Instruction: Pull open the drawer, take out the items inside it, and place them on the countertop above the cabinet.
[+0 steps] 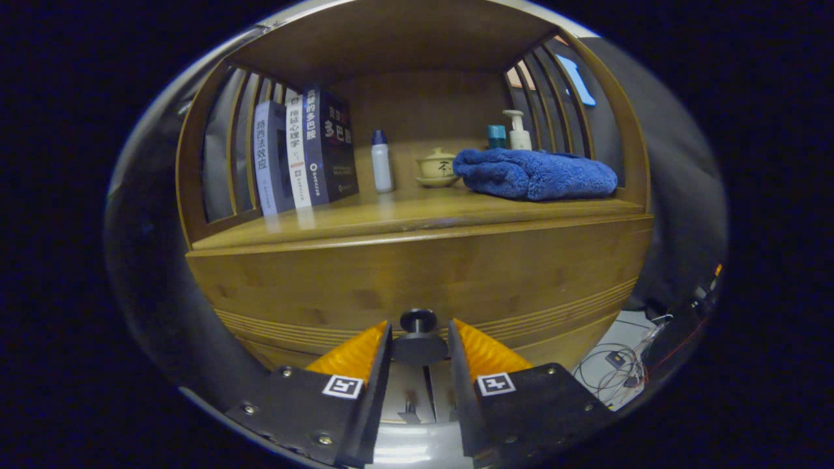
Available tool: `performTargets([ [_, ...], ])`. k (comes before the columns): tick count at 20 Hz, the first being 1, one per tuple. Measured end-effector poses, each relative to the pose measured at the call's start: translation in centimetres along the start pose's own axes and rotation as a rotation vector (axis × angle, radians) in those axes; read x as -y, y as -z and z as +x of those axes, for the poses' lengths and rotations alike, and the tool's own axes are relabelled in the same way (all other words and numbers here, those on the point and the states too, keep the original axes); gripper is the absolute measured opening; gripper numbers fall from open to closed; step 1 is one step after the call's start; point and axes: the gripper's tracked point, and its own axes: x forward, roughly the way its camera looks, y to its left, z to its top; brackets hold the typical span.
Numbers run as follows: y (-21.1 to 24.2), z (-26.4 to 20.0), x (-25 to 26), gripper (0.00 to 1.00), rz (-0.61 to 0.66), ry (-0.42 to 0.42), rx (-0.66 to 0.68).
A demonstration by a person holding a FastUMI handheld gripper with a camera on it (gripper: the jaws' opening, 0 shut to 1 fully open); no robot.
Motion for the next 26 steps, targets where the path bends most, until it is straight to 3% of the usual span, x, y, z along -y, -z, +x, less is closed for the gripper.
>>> performTargets([
  [2,-0.1,0.6,0.1,0.42,-0.006,-0.001,-0.002],
  [7,-0.3,0.5,0.1,0.37,-0.004,-0.006,0.007],
  [9,-0.2,0.6,0.1,0.28,-0.009,-0.01,-0.01],
  [18,0.8,-2.6,0.2,0.28,0.0,0.014,-0.037],
  [26,3.0,-9.2,0.7,0.28,0.009,0.036,-0.034],
])
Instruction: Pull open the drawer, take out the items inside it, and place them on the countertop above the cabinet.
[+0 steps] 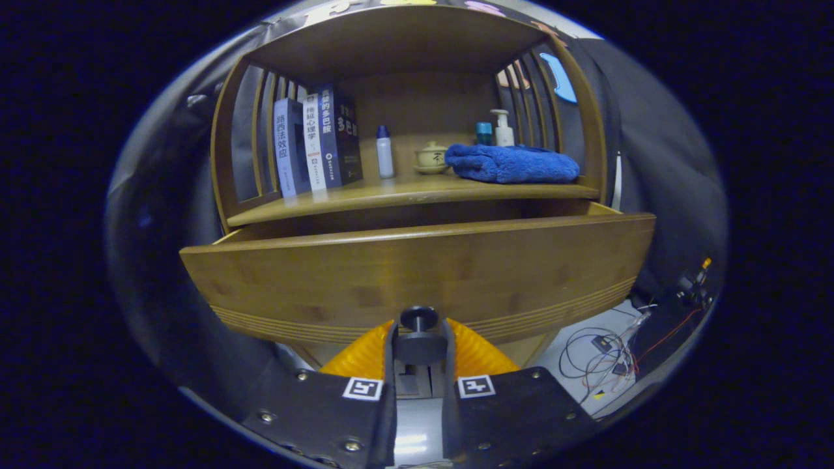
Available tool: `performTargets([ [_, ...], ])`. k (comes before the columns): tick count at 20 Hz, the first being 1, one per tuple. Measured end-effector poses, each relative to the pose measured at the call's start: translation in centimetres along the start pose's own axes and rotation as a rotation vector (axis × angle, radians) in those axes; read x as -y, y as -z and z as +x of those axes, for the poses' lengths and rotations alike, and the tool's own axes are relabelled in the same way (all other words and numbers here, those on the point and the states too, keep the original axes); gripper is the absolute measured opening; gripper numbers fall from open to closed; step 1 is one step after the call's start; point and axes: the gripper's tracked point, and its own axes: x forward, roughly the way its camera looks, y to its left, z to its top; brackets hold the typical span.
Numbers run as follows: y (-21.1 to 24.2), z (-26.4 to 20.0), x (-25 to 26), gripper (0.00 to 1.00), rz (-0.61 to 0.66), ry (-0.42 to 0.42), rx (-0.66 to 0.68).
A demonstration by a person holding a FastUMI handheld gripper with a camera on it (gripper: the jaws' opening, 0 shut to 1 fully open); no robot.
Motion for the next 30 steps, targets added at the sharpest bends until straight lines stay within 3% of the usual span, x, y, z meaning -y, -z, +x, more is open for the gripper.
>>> performTargets([
  [9,2.7,-4.9,0.4,0.28,0.009,0.012,-0.021],
  [25,2.8,-5.3,0.5,0.28,0.032,0.017,-0.011],
  [30,2.4,-5.7,0.4,0.43,0.033,0.004,-0.007],
])
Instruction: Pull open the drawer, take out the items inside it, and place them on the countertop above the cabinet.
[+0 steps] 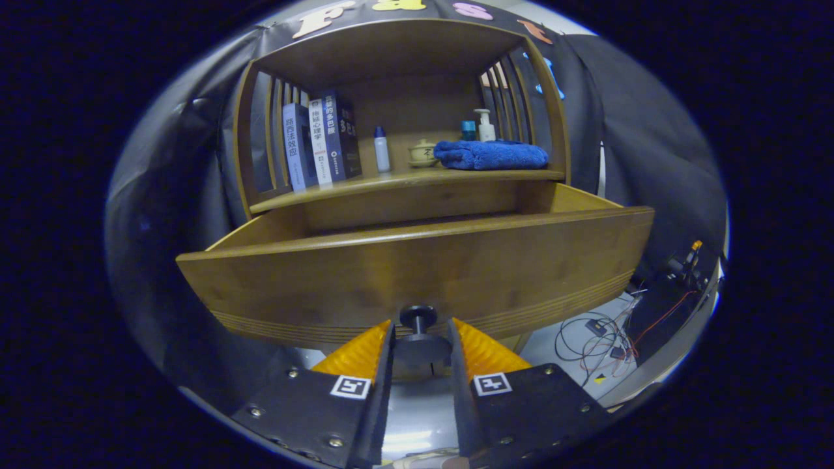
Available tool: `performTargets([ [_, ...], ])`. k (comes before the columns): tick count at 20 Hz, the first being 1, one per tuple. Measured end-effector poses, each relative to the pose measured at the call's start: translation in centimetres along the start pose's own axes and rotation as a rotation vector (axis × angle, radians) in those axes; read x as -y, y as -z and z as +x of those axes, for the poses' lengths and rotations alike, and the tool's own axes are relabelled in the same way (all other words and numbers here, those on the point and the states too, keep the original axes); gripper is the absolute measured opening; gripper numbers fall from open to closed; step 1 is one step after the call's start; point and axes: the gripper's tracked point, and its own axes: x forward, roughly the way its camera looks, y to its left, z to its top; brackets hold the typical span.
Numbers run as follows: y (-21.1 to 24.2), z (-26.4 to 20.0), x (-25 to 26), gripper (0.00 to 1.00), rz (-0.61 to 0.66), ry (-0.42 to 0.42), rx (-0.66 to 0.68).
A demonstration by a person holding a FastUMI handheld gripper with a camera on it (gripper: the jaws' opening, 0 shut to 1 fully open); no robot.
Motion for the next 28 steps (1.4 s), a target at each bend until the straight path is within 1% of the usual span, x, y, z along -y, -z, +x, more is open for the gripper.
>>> performTargets([
  [2,-0.7,-0.3,0.3,0.53,0.002,0.009,0.018],
  [5,-2.2,-0.8,0.4,0.6,0.005,0.002,0.055],
  [9,-4.6,-1.8,0.0,0.65,-0.01,-0.01,0.11],
  [14,-9.2,-2.5,-1.0,0.65,-0.018,-0.017,0.211],
  [16,-11.2,-2.7,-1.9,0.65,-0.012,-0.035,0.251],
  [20,-15.2,-2.0,-2.8,0.65,-0.025,-0.027,0.299],
  [23,-18.7,-1.0,-4.5,0.65,-0.036,-0.047,0.343],
  [24,-19.3,-0.4,-4.6,0.65,-0.042,-0.038,0.343],
  [26,-19.9,1.0,-3.5,0.65,-0.043,0.027,0.302],
  [28,-18.8,2.9,-2.8,0.65,-0.044,0.09,0.196],
])
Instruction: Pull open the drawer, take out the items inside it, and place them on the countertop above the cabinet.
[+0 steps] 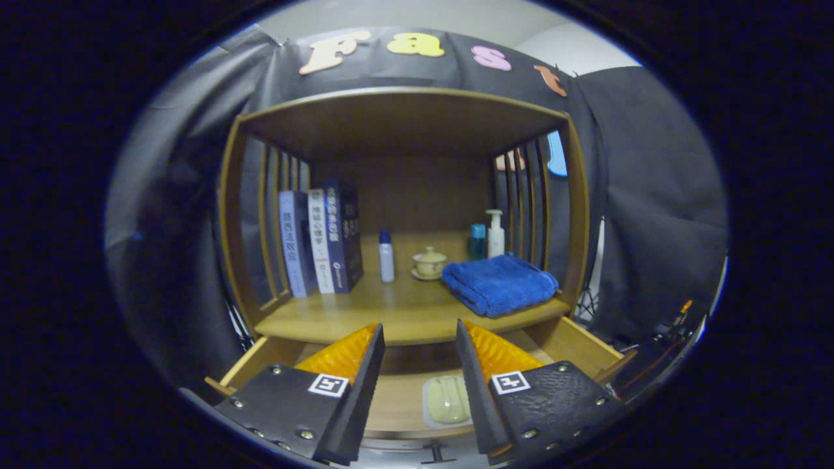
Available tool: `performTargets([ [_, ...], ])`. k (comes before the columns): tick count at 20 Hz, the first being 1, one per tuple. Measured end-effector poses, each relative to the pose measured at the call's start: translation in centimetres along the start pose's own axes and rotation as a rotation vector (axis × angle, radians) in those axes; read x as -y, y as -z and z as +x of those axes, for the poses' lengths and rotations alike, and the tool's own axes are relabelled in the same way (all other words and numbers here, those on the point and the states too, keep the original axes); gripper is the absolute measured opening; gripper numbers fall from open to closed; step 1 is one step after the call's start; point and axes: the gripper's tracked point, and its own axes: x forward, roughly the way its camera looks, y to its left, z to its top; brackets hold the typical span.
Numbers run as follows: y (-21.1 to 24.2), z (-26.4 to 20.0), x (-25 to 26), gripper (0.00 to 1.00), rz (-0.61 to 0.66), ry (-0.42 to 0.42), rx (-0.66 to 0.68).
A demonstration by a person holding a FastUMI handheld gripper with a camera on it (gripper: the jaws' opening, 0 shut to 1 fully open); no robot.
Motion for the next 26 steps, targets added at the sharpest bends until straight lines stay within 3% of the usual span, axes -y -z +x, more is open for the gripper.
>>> performTargets([
  [6,6.5,2.6,0.6,0.66,-0.065,0.092,-0.364],
  [13,10.4,4.5,1.1,0.66,-0.094,0.133,-0.549],
  [22,15.0,7.1,3.6,0.66,-0.069,0.124,-0.633],
  [26,14.8,7.6,3.8,0.65,-0.028,0.121,-0.617],
])
